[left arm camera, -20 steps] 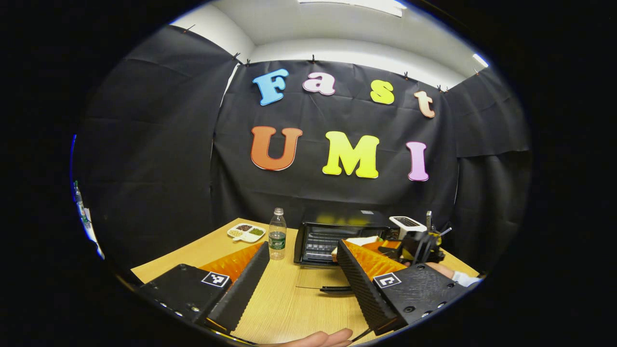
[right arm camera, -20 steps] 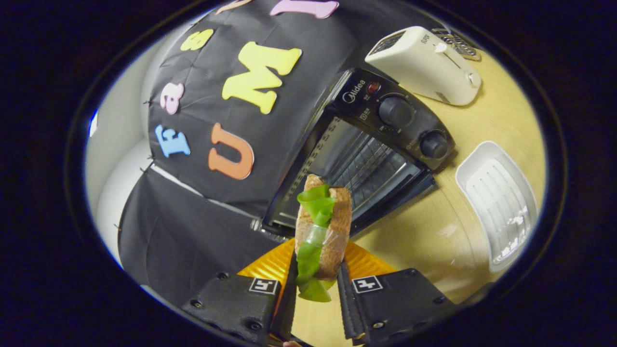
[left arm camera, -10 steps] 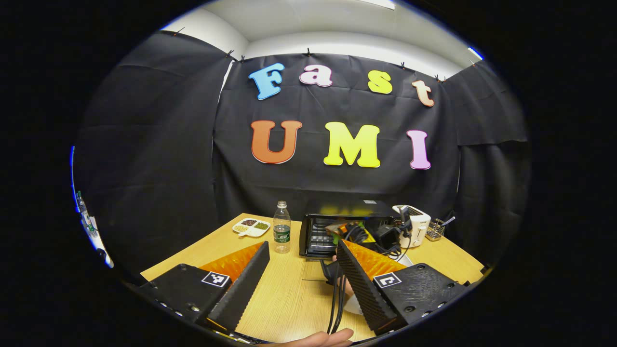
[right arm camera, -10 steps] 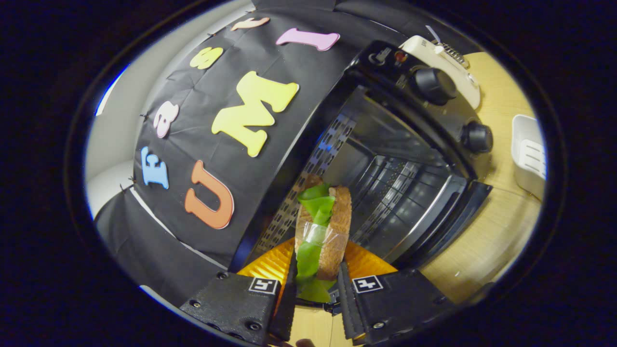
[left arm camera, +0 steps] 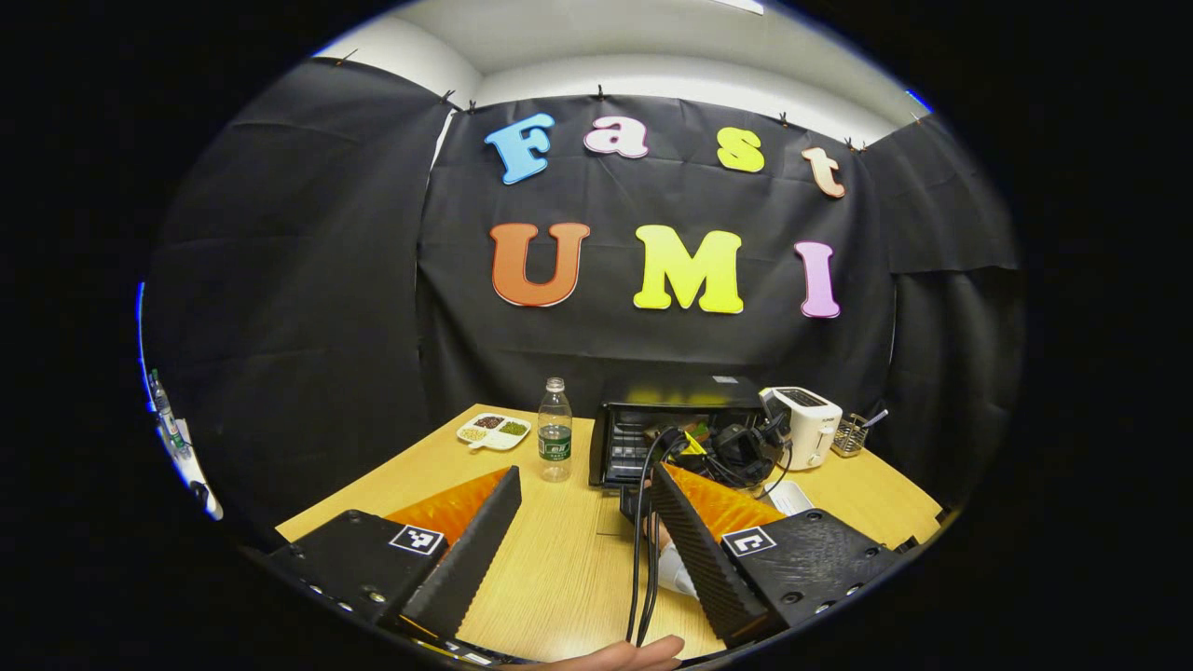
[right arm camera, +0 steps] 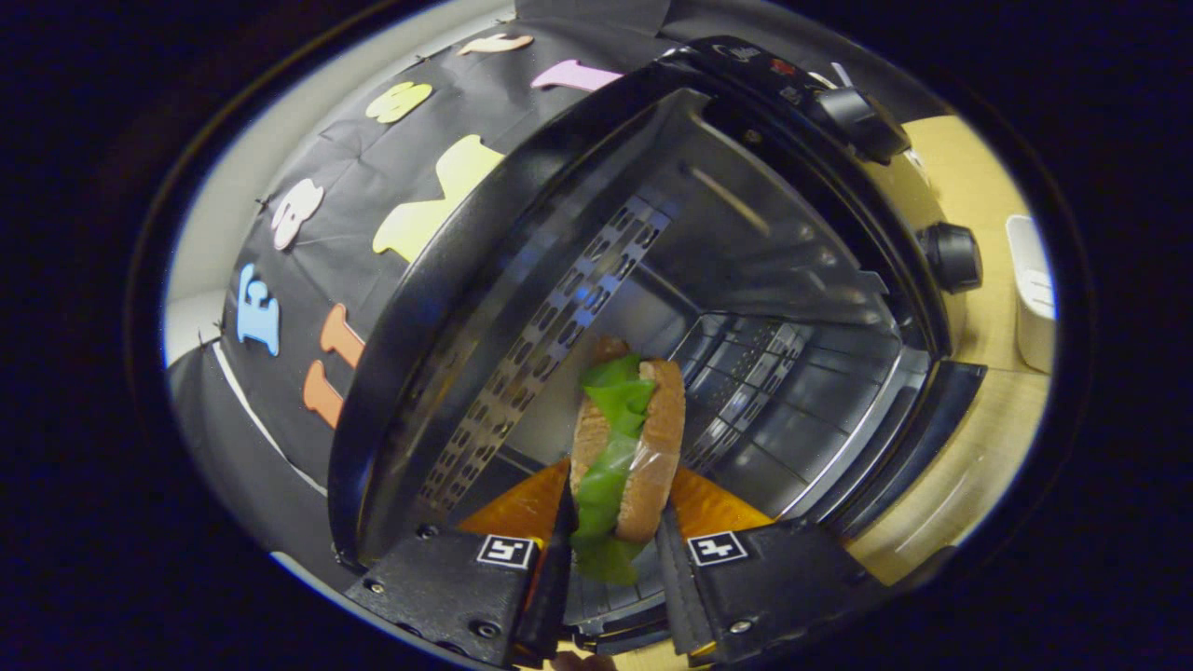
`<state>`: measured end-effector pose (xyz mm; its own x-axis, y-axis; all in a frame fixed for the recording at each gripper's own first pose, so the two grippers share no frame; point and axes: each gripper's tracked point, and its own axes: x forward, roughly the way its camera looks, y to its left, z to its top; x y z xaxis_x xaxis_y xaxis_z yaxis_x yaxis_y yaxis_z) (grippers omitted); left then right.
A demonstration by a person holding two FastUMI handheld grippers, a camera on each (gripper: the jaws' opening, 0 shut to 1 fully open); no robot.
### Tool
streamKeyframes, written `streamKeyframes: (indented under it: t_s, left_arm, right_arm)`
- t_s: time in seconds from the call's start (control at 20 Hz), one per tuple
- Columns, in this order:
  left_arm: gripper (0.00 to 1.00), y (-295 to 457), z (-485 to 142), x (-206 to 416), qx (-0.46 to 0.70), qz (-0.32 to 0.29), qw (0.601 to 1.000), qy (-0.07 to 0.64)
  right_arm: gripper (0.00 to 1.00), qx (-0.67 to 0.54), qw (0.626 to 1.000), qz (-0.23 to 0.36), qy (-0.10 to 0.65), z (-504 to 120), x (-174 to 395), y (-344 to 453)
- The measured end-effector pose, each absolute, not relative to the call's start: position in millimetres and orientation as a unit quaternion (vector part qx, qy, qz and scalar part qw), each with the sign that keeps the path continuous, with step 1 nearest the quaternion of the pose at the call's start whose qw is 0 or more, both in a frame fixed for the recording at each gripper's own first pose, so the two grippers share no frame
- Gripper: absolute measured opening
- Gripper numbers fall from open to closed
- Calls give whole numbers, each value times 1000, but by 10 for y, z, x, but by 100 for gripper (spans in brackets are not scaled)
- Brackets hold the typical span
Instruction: Open the electric oven with the left hand, put the food in, and close the electric oven.
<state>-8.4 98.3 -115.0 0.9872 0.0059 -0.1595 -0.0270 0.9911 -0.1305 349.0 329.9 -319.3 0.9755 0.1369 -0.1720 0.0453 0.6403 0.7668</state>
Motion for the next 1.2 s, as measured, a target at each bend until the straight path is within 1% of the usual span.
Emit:
streamKeyframes:
  t_s: [0.05, 0.1, 0.15, 0.2, 0.25, 0.3, 0.35, 0.4, 0.45, 0.5, 0.55, 0.6, 0.75, 0.8, 0.85, 0.9, 1.05, 1.2]
  left_arm:
    - [93, 958, -1147, -81, -70, 4, 994, 79]
    - [93, 926, -1151, -86, -71, -2, 994, 79]
    - [93, 921, -1159, -90, -71, -3, 994, 79]
    - [93, 936, -1146, -98, -71, -2, 994, 78]
    - [93, 945, -1129, -116, -71, -2, 995, 74]
    - [93, 952, -1122, -120, -70, 1, 995, 73]
    - [93, 952, -1131, -134, -70, 3, 995, 70]
    - [93, 952, -1127, -138, -70, 3, 995, 66]
    - [93, 949, -1132, -135, -71, 2, 995, 64]
    - [93, 943, -1145, -132, -74, 0, 995, 65]
    - [93, 943, -1155, -144, -76, -1, 995, 65]
    - [93, 948, -1161, -138, -78, 0, 995, 66]
    - [93, 996, -1257, -153, -86, 6, 993, 74]
    - [93, 1028, -1264, -163, -90, 8, 993, 76]
    - [93, 1051, -1267, -178, -92, 10, 993, 76]
    - [93, 1092, -1228, -189, -87, 16, 994, 67]
    - [93, 1187, -1190, -243, -72, 31, 996, 53]
    - [93, 1162, -1206, -265, -74, 27, 995, 56]
  right_arm:
    - [47, 411, 905, 25, 110, -3189, 3490, 3315]
    - [36, 407, 907, 25, 110, -3193, 3492, 3312]
    - [47, 400, 909, 23, 112, -3195, 3486, 3315]
    - [49, 392, 913, 19, 115, -3195, 3479, 3300]
    - [36, 377, 918, 16, 122, -3200, 3482, 3295]
    - [41, 361, 924, 17, 126, -3197, 3464, 3314]
    - [58, 345, 929, 17, 134, -3201, 3452, 3326]
    - [53, 326, 935, 18, 140, -3203, 3429, 3329]
    - [57, 304, 941, 16, 147, -3225, 3437, 3340]
    - [89, 280, 947, 16, 155, -3225, 3417, 3342]
    - [79, 256, 952, 20, 165, -3232, 3418, 3358]
    - [86, 233, 956, 31, 177, -3242, 3404, 3408]
    - [93, 166, 958, 58, 228, -3346, 3363, 3535]
    - [100, 128, 960, 60, 243, -3381, 3339, 3529]
    - [89, 93, 961, 61, 252, -3405, 3304, 3510]
    - [99, 60, 962, 62, 260, -3395, 3261, 3480]
    - [99, 6, 958, 66, 279, -3403, 3161, 3456]
    - [99, -6, 944, 82, 320, -3434, 3011, 3425]
